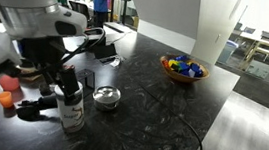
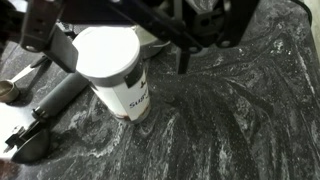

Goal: Remove the silver lid from the pot

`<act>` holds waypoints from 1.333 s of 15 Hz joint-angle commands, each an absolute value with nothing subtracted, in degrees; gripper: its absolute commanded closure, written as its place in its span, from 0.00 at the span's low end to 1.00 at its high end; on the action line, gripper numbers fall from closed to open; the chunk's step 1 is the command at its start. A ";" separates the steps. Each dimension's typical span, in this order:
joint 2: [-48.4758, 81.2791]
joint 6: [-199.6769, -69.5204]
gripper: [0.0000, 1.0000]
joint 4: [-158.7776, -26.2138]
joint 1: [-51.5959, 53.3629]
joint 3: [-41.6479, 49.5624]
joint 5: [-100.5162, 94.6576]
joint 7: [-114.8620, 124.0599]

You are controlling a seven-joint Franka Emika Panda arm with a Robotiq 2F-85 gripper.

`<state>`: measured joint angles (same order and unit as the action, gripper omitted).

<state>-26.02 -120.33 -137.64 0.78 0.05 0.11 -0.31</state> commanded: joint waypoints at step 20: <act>9.38 -125.85 0.00 -109.95 2.09 -0.17 -5.80 7.93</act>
